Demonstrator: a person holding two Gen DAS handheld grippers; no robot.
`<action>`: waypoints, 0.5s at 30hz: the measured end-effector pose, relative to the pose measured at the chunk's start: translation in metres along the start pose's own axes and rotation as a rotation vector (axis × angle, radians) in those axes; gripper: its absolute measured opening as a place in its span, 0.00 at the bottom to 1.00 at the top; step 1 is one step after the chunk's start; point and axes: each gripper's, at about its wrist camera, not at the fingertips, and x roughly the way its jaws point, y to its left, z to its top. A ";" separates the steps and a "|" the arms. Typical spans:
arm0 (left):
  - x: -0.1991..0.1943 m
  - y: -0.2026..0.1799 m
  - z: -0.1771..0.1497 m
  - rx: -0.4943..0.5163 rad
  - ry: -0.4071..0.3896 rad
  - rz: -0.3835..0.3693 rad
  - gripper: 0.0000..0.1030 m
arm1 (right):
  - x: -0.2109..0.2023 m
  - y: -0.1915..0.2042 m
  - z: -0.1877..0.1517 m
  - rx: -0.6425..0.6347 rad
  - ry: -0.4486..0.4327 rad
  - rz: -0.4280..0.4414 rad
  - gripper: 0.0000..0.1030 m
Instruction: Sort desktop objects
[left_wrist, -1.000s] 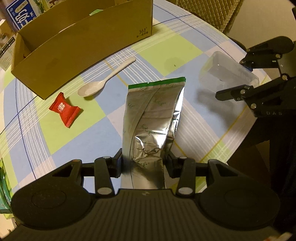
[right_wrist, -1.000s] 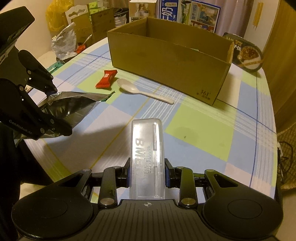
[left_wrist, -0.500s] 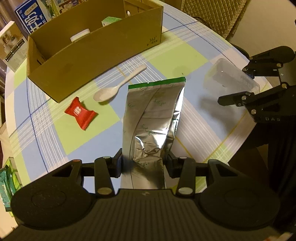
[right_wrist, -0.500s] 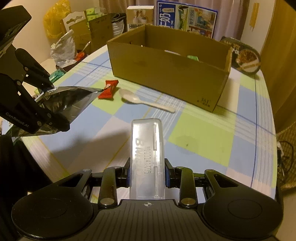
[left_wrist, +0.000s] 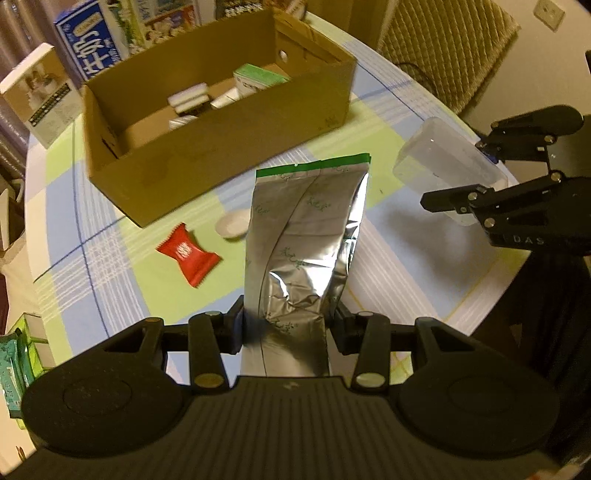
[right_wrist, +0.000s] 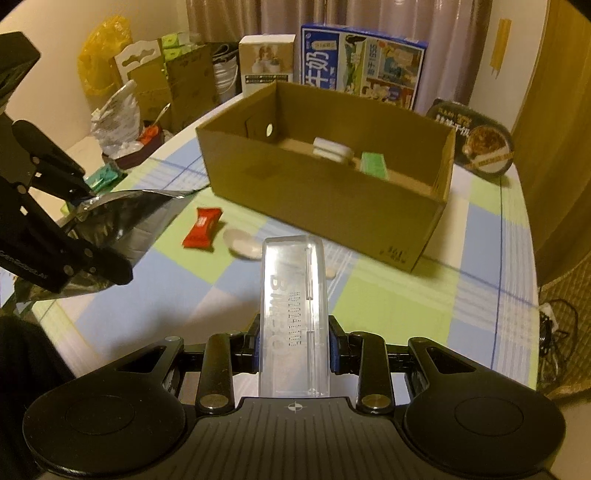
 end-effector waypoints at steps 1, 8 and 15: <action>-0.003 0.003 0.002 -0.010 -0.004 -0.002 0.38 | 0.000 -0.001 0.004 -0.002 -0.003 -0.002 0.28; -0.020 0.024 0.026 -0.036 -0.028 0.027 0.38 | -0.002 -0.011 0.039 0.003 -0.031 -0.017 0.28; -0.032 0.044 0.052 -0.069 -0.059 0.027 0.38 | 0.002 -0.018 0.071 -0.005 -0.046 -0.031 0.28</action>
